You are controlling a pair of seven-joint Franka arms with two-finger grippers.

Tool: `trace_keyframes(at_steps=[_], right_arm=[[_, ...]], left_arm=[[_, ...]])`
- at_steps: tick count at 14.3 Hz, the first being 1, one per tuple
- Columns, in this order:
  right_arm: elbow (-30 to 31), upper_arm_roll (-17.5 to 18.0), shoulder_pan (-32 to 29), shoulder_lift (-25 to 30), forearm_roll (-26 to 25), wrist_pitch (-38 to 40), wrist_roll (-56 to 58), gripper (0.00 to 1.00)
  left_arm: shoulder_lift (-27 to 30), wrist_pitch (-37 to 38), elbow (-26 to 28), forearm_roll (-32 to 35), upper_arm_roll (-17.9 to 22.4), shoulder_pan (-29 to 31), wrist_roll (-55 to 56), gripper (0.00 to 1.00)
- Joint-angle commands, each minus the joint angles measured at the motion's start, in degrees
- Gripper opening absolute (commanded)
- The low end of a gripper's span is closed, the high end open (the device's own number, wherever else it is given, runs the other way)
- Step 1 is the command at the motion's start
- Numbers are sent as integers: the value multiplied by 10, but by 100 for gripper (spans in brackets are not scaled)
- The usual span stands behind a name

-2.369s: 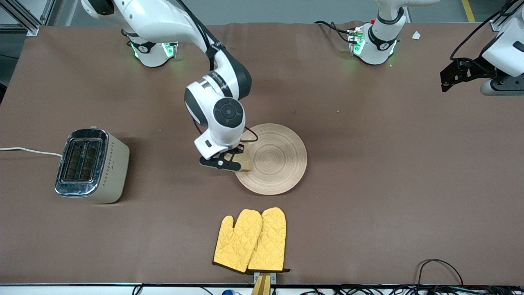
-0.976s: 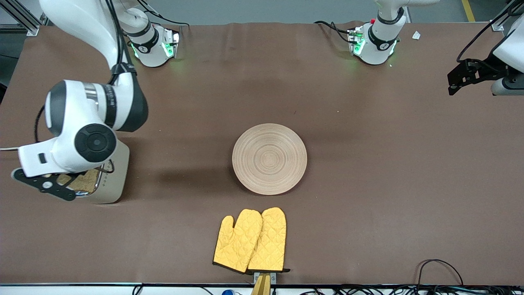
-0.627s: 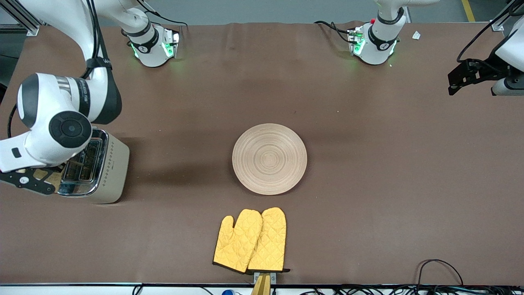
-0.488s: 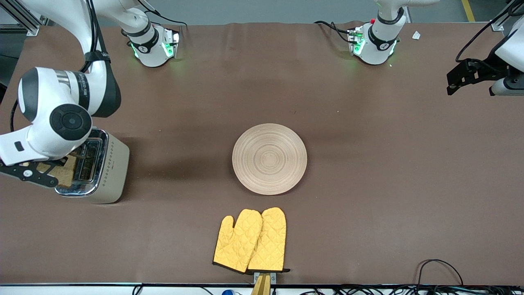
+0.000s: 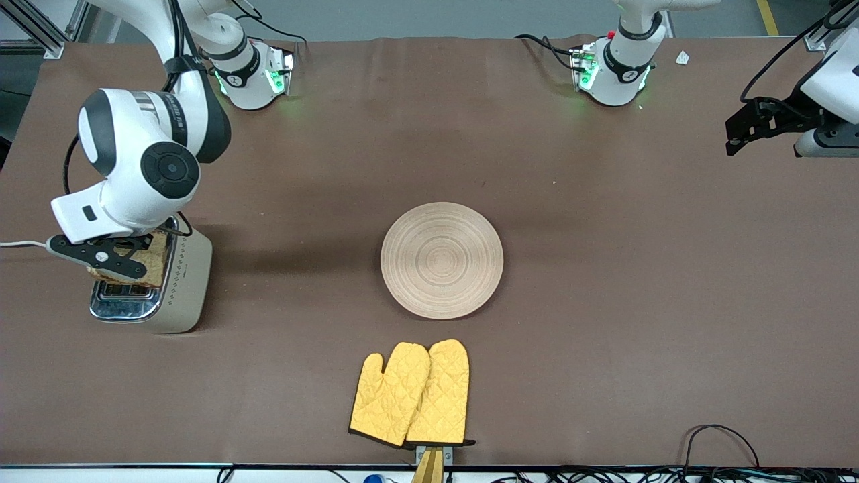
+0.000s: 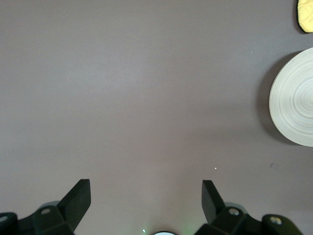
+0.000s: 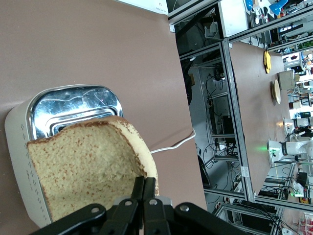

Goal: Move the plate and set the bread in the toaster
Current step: 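Align the bread over a toaster slot and lower it in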

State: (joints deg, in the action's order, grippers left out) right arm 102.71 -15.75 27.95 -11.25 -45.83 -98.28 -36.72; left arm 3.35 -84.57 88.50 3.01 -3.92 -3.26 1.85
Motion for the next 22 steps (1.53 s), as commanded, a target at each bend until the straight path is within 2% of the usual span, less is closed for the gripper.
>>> trace_keyframes(at_steps=[1, 15, 22], right_arm=[[21, 3, -3, 18, -18, -2, -13, 0], [45, 3, -9, 18, -18, -9, -25, 0], [63, 3, -15, 3, -11, -39, -26, 0]], left_arm=[[20, -14, 26, -7, 1, 0, -10, 100], [17, -18, 36, -7, 1, 1, -10, 100], [17, -20, 36, -7, 1, 1, -10, 100]])
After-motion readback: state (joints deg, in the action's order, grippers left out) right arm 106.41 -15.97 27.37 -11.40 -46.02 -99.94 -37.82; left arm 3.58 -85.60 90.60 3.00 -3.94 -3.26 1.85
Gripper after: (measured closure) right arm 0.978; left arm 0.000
